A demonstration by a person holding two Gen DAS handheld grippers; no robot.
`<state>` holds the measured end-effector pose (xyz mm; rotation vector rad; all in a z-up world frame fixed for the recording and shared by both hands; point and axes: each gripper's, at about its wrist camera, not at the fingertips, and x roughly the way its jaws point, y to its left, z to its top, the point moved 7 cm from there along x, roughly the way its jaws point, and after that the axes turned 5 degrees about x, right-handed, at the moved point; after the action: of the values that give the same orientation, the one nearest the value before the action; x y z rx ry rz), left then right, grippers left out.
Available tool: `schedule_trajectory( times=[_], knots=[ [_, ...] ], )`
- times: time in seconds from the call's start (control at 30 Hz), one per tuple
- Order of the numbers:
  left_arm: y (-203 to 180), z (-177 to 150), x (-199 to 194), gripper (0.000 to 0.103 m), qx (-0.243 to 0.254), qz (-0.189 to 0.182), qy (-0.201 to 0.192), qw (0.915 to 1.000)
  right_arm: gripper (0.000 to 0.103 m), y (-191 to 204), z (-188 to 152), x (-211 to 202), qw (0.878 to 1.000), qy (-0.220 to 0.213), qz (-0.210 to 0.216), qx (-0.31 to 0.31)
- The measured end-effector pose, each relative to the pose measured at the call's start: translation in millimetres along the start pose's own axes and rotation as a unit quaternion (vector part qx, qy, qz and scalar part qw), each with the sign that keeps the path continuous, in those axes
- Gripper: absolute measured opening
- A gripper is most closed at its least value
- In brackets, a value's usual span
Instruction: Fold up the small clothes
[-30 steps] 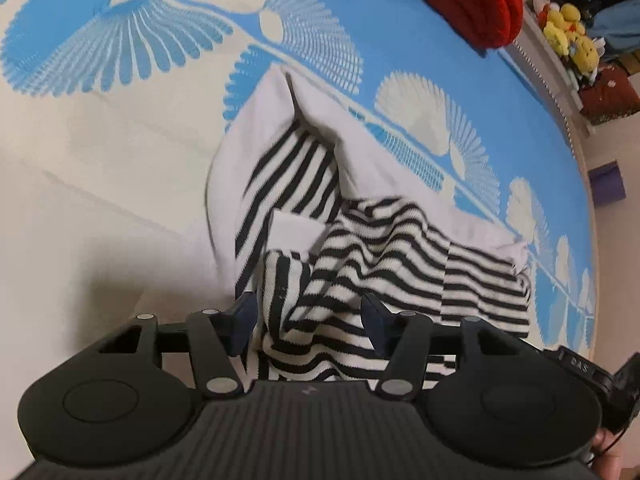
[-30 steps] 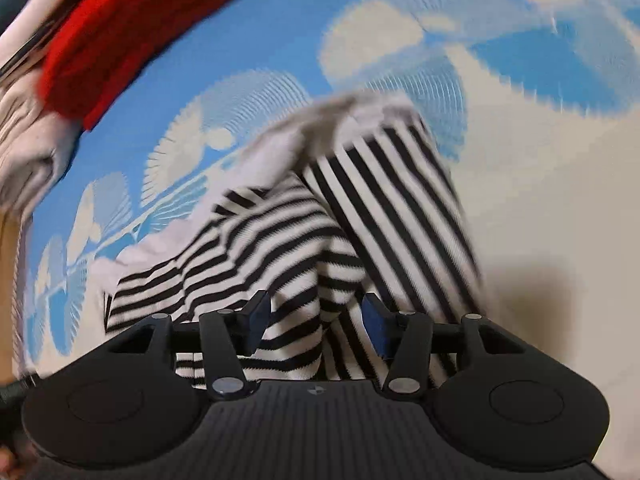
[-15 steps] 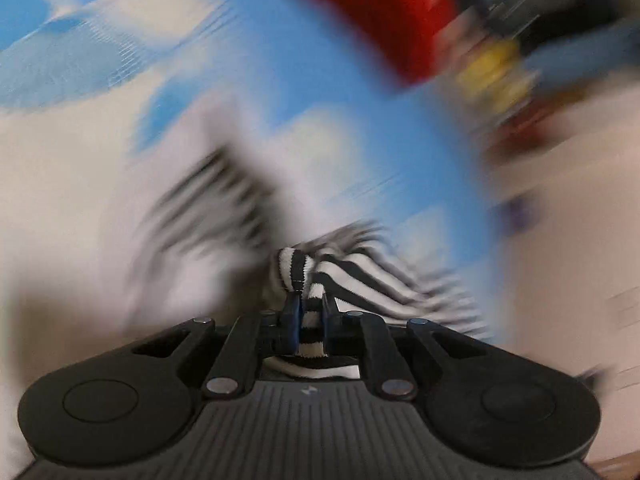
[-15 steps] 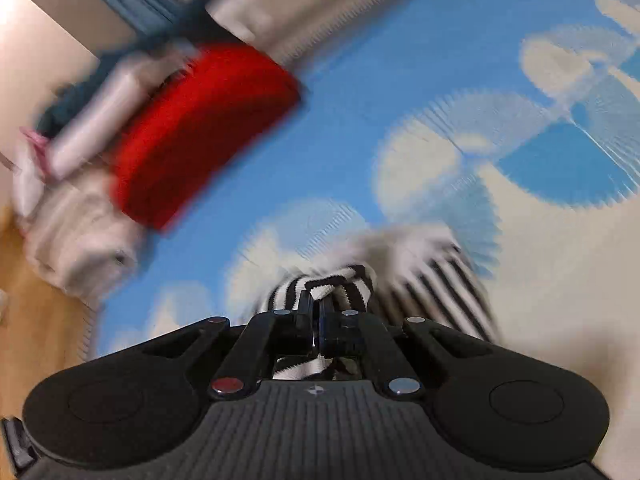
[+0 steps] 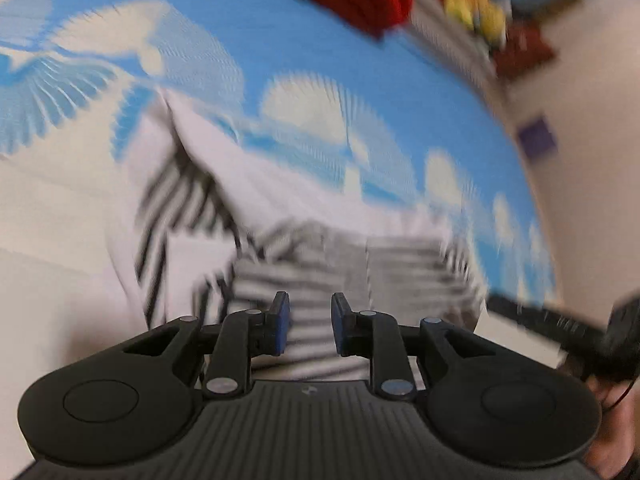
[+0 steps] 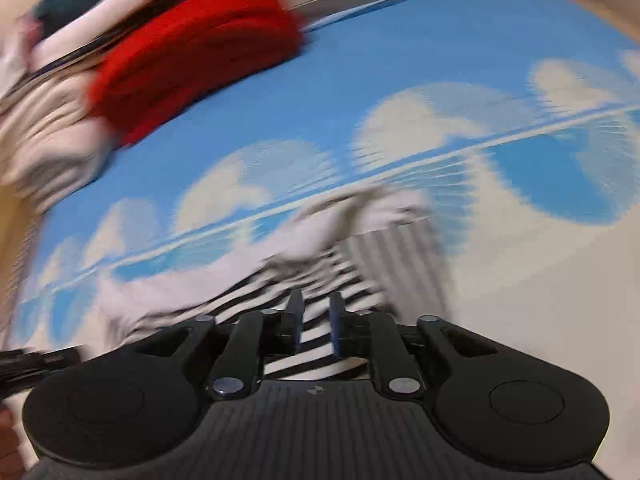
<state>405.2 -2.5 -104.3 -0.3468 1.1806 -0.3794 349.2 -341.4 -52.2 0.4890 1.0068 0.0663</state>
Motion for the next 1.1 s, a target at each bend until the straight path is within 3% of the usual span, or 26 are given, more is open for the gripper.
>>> schedule_trajectory(
  times=[0.07, 0.1, 0.13, 0.2, 0.27, 0.33, 0.47, 0.53, 0.57, 0.67, 0.77, 0.87, 0.97, 1.0, 1.03, 1.1],
  knots=[
    [10.1, -14.4, 22.6, 0.025, 0.015, 0.054, 0.05, 0.9972, 0.03, 6.5, -15.1, 18.9, 0.997, 0.064, 0.035, -0.005],
    [21.0, -19.4, 30.2, 0.023, 0.006, 0.078, 0.066, 0.9947, 0.031, 5.2, -24.6, 30.1, 0.995, 0.095, 0.028, -0.007],
    [33.3, -23.0, 33.3, 0.016, -0.017, 0.092, 0.073, 0.9929, 0.032, 1.4, -35.4, 43.4, 0.991, 0.13, 0.002, -0.015],
    [47.2, -19.8, 30.0, 0.011, -0.071, 0.09, 0.067, 0.9911, 0.032, -7.9, -49.4, 56.9, 0.984, 0.166, -0.044, -0.037],
    [46.9, -10.2, 15.2, 0.012, -0.063, 0.117, 0.04, 0.9903, 0.031, -9.4, -44.3, 54.5, 0.986, 0.159, -0.042, -0.026],
    [38.4, 1.1, 0.3, 0.016, -0.032, 0.141, 0.005, 0.9894, 0.032, -4.6, -26.9, 37.7, 0.993, 0.12, -0.019, -0.013],
    [7.8, 8.1, -9.2, 0.017, -0.006, 0.058, -0.033, 0.9978, 0.036, 1.4, -0.3, 14.8, 0.998, 0.052, 0.013, -0.016],
    [8.7, 8.0, 3.5, 0.023, 0.012, 0.059, -0.023, 0.9979, 0.036, -3.4, -1.2, 14.5, 0.998, 0.056, 0.005, -0.011],
    [15.0, 3.2, 11.5, 0.026, 0.015, 0.077, -0.007, 0.9969, 0.036, -9.7, -5.1, 21.9, 0.998, 0.068, -0.013, -0.011],
    [50.5, -19.4, 28.9, 0.053, 0.008, 0.169, 0.063, 0.9836, 0.036, -30.6, -23.1, 44.0, 0.991, 0.111, -0.079, -0.019],
    [39.4, -13.5, 13.5, 0.049, 0.008, 0.156, 0.025, 0.9874, 0.037, -44.4, -23.2, 46.6, 0.99, 0.103, -0.096, -0.007],
    [1.3, -10.5, -5.5, 0.048, 0.083, 0.122, -0.032, 0.9886, 0.038, -26.6, -14.4, 25.6, 0.997, 0.053, -0.047, -0.016],
    [-12.7, -30.2, 2.9, 0.05, 0.098, 0.071, -0.011, 0.9926, 0.043, -8.0, -22.8, 13.6, 0.998, 0.044, 0.009, -0.04],
    [-7.7, -41.2, 9.4, 0.051, 0.1, 0.076, 0.013, 0.992, 0.044, -4.1, -29.1, 17.0, 0.997, 0.055, 0.021, -0.047],
    [1.0, -56.0, 20.6, 0.05, 0.104, 0.107, 0.045, 0.9878, 0.045, -0.3, -39.8, 22.6, 0.995, 0.074, 0.03, -0.06],
    [14.2, -75.3, 24.4, 0.04, 0.115, 0.178, 0.066, 0.9749, 0.045, -6.5, -65.6, 39.0, 0.988, 0.116, -0.005, -0.1]
  ],
)
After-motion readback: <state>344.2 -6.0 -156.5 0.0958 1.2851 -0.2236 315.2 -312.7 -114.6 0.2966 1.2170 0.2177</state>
